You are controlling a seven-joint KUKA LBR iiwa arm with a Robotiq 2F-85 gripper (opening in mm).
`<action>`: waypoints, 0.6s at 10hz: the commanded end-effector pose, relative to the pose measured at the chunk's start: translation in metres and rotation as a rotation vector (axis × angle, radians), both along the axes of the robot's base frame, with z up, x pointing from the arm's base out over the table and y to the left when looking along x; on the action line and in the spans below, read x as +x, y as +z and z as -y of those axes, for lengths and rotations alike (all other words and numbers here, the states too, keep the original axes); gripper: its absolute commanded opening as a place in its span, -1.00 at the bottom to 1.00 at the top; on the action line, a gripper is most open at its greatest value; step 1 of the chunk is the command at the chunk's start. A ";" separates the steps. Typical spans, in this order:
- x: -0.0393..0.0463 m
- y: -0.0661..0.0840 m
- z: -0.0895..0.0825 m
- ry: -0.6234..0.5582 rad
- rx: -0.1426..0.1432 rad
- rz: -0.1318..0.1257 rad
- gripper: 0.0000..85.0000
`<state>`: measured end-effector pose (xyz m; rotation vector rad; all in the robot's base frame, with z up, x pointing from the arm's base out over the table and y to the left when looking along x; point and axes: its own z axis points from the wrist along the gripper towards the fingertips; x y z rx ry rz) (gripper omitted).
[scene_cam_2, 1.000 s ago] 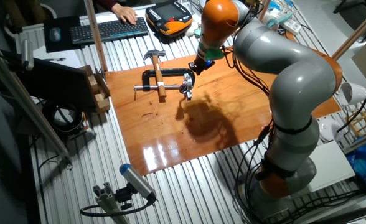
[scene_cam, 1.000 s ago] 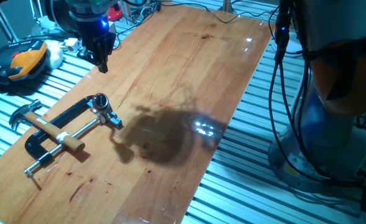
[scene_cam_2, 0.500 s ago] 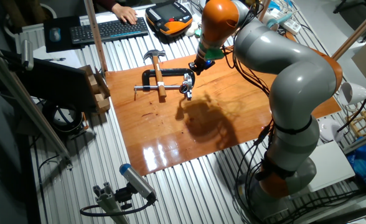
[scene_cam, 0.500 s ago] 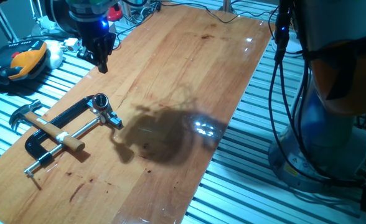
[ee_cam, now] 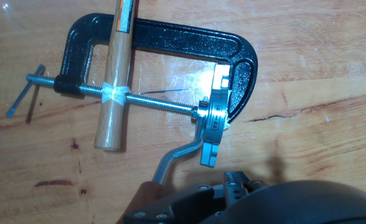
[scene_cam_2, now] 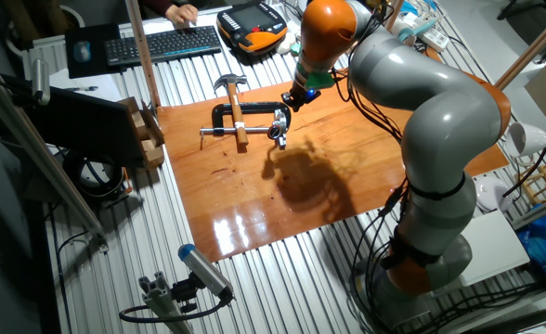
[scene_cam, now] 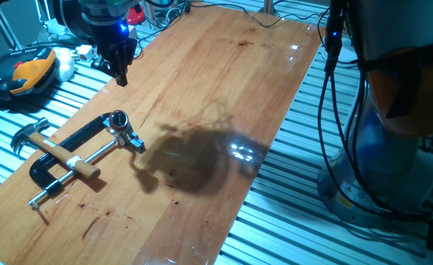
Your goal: Pull up the lever
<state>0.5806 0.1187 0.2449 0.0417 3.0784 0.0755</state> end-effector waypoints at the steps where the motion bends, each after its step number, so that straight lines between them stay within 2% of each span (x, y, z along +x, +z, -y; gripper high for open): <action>1: 0.0002 0.000 0.000 0.000 0.004 -0.001 -1.00; 2: 0.0008 0.000 -0.001 -0.001 -0.003 0.002 -1.00; 6: 0.0016 0.001 -0.001 -0.001 0.000 0.001 -1.00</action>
